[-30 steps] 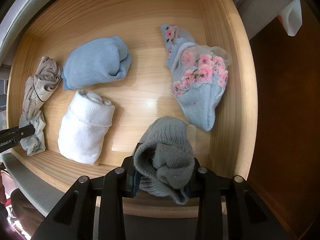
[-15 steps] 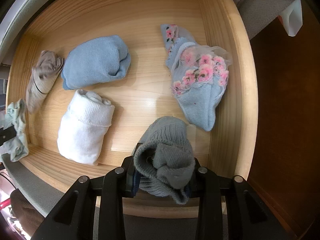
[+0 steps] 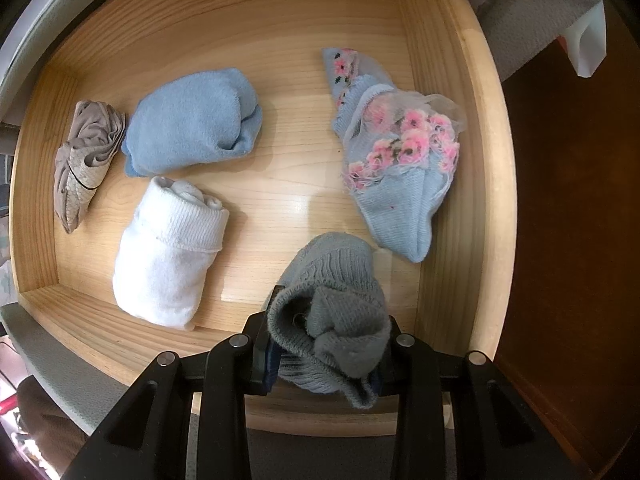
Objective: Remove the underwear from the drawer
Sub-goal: 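Lift the pale blue garment with the left tool into the white box and release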
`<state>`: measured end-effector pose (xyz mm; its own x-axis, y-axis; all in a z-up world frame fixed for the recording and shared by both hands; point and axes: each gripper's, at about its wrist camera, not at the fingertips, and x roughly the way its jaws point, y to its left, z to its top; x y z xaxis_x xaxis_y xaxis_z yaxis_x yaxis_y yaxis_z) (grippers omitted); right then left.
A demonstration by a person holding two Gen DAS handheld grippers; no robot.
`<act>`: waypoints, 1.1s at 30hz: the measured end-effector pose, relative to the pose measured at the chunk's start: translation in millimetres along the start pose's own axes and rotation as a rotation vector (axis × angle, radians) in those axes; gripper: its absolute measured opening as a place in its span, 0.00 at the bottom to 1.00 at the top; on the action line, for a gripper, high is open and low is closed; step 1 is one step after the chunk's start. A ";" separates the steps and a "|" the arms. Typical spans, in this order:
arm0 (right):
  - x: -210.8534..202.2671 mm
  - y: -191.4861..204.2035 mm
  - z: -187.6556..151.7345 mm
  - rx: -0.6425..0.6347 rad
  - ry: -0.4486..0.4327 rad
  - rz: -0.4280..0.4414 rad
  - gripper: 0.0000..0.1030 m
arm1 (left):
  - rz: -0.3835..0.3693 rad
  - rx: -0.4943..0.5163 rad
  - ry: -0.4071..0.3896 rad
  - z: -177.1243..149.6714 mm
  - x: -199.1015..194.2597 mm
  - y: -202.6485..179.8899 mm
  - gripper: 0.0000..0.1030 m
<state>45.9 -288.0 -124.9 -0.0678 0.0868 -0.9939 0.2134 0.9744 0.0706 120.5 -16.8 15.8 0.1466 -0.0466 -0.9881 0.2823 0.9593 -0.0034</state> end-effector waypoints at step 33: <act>0.6 14.1 1.7 -0.055 0.000 -0.063 0.31 | 0.046 0.071 -0.501 148.7 -115.4 -35.8 0.37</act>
<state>50.5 -274.6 -124.7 -0.0796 0.0247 -0.9965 0.1543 0.9879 0.0122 234.5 -87.2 152.9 0.5921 -0.1491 -0.7920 0.3261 0.9430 0.0663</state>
